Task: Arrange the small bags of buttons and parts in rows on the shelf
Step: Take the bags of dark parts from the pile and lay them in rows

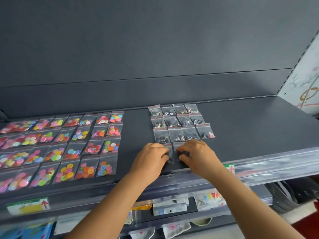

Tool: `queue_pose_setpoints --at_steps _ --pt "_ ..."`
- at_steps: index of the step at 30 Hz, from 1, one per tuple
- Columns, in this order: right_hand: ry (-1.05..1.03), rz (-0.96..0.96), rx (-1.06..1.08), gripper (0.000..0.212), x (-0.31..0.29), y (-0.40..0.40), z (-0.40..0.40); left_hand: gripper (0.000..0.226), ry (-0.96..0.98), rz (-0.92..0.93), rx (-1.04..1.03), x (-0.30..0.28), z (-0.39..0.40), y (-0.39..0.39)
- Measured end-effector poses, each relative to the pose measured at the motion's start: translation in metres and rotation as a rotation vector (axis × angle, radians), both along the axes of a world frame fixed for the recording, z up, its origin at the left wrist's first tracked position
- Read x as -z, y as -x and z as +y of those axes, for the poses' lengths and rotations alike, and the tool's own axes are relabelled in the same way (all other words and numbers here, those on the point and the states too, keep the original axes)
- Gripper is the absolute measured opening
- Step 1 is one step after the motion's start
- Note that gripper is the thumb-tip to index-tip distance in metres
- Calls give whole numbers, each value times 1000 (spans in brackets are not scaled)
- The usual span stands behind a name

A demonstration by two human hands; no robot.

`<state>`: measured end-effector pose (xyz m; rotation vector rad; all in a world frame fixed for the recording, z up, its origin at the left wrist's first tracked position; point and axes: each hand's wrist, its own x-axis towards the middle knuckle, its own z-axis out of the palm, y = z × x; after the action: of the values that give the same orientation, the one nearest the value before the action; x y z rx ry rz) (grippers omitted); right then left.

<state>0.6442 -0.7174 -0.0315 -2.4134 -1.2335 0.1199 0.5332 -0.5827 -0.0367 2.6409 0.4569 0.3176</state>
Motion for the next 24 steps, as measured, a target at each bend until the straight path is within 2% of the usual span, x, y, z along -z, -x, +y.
queue_pose_setpoints --at_steps 8,16,24 --pt "39 -12 -21 19 -2 -2 -2 30 -12 29 -21 -2 -4 0" --pt "33 -141 -117 59 -10 18 20 54 -173 27 -180 -16 8 29" --pt "-12 -152 -299 71 -25 83 90 61 -232 24 -390 -33 50 111"
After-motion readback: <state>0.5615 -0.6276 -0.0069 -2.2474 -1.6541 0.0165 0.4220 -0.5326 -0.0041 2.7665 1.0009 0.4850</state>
